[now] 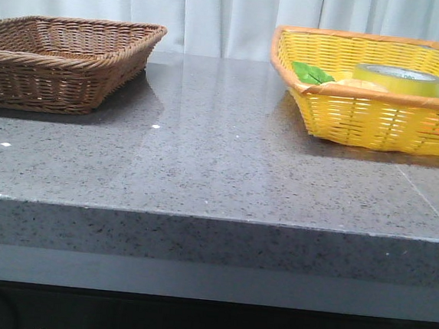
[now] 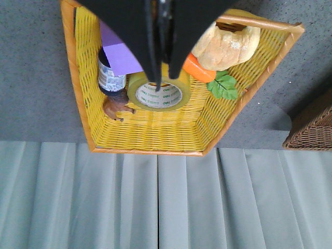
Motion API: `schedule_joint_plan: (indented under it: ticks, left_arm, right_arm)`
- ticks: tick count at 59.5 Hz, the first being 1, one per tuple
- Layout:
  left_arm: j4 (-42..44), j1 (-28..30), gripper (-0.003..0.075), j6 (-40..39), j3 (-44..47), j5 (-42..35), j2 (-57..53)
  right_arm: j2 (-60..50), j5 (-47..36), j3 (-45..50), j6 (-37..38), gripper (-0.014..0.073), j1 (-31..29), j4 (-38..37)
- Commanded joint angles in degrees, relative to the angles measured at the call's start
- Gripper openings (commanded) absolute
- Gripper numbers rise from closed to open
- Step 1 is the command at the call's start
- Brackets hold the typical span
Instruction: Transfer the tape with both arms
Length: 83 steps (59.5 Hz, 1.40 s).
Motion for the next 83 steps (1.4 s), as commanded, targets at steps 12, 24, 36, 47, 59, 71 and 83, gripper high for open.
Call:
schedule_joint_plan:
  ticks: [12,24,36,47,59,71,83]
  left_arm:
    - [0.03,-0.08,0.0659,-0.64,-2.09,-5.35,0.56]
    - [0.03,-0.08,0.0642,-0.64,-2.09,-5.35,0.56]
    - [0.03,-0.08,0.0564,-0.64,-2.09,-5.35,0.56]
    - [0.03,-0.08,0.0512,-0.64,-2.09,-5.35,0.66]
    - [0.03,-0.08,0.049,-0.64,-2.09,-5.35,0.69]
    - [0.03,-0.08,0.049,-0.64,-2.09,-5.35,0.69]
    - [0.03,-0.08,0.049,-0.64,-2.09,-5.35,0.69]
  right_arm:
    - [0.82,-4.11,-1.97,-0.54,0.0552,-0.27,0.19]
    - [2.0,-6.3,-1.97,-0.54,0.0624,-0.27,0.21]
    - [12.96,-2.39,-6.64,-0.54,0.0624,-0.27,2.25]
    - [28.47,5.11,-18.57,-0.03,0.0624,-0.27,3.63]
    - [45.93,9.99,-32.8,-0.03,0.0624,-0.27,3.63]
    - [59.97,12.84,-44.79,-0.03,0.0624,0.4,3.76]
    - [70.9,15.62,-54.18,-0.03,0.0624,2.98,5.88]
